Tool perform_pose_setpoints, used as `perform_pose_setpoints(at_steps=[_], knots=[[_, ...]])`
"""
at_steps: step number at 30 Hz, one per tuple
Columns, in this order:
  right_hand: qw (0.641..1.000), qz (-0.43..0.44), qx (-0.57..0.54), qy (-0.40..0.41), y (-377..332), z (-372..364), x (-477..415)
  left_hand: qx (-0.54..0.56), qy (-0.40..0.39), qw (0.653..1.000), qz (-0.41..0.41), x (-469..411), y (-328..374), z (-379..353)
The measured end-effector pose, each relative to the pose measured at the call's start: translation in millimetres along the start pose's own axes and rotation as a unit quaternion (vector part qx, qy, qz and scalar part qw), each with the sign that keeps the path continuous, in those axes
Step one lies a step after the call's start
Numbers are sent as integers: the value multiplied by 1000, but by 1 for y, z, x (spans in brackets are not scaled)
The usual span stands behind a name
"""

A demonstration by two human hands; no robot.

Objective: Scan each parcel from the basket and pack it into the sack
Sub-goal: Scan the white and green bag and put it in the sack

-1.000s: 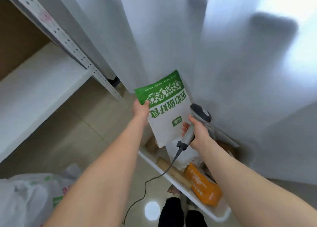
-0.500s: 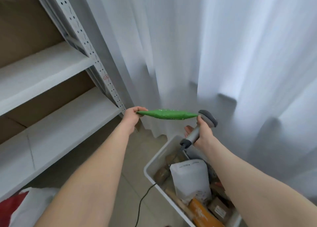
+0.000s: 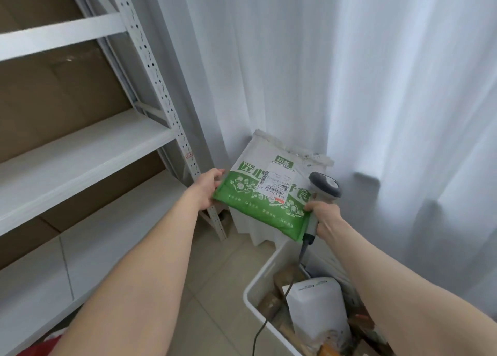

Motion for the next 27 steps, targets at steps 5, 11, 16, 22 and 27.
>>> perform_pose_setpoints(at_steps=[5, 11, 16, 22, 27], knots=[[999, 40, 31, -7, -9, -13, 14, -192, -13, 980, 44, 12, -5, 2], [998, 37, 24, -36, -16, -14, 35, -87, 49, 995, -26, 9, -4, 7], [992, 17, 29, -119, -11, -35, 57, -31, 114, 992, -49, 5, -11, 8], [976, 27, 121, -178, -11, -59, 79, 8, 157, 985, -68, 2, -12, 10], [974, 28, 144, -174, -17, -63, 84, 22, 184, 979, -79, 0, -6, 19]])
Point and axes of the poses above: each hand's wrist, its own x-axis away from the middle knuckle, its own z-axis out of the back of the hand, y = z × x, the point moved 9 cm from there along -x, towards the middle knuckle, and after that the axes turned 3 degrees about -x, right-handed, at the moved point
